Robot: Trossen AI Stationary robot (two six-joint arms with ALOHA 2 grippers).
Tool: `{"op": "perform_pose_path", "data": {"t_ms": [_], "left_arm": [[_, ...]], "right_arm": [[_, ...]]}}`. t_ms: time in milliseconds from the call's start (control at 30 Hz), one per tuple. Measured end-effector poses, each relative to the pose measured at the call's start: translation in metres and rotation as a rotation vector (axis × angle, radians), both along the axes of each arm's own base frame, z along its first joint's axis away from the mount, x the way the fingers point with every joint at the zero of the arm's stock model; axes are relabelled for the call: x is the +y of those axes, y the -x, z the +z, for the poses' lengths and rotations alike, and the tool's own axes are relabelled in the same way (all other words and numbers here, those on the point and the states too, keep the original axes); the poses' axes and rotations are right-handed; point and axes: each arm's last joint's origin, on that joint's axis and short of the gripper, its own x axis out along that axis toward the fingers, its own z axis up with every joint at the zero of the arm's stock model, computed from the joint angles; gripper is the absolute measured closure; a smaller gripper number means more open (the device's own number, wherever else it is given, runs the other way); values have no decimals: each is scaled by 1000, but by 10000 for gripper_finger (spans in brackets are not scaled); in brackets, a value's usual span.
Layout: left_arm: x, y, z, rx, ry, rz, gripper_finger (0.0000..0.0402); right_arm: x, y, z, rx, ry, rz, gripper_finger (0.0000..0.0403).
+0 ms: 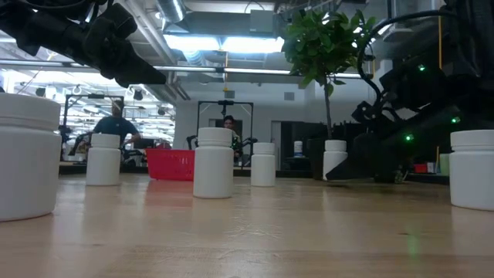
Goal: Pick and place pill bottles into a basket
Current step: Put the white pill bottle into the red bin
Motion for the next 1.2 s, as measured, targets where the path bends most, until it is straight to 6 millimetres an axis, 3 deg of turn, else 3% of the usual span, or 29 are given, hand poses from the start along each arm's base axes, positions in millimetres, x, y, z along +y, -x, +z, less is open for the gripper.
{"op": "perform_pose_path", "data": {"t_ms": [267, 633, 967, 1200], "left_arm": [[0, 0, 0, 0, 0, 0, 343], [0, 0, 1, -9, -1, -2, 342], [0, 0, 2, -18, -2, -3, 340], [0, -1, 4, -38, -5, -6, 311]], "right_arm": [[3, -3, 20, -83, -35, 126, 233], [5, -4, 49, -13, -50, 192, 233], [6, -24, 98, 8, 48, 292, 234], [9, -29, 126, -60, 42, 386, 231]]}}
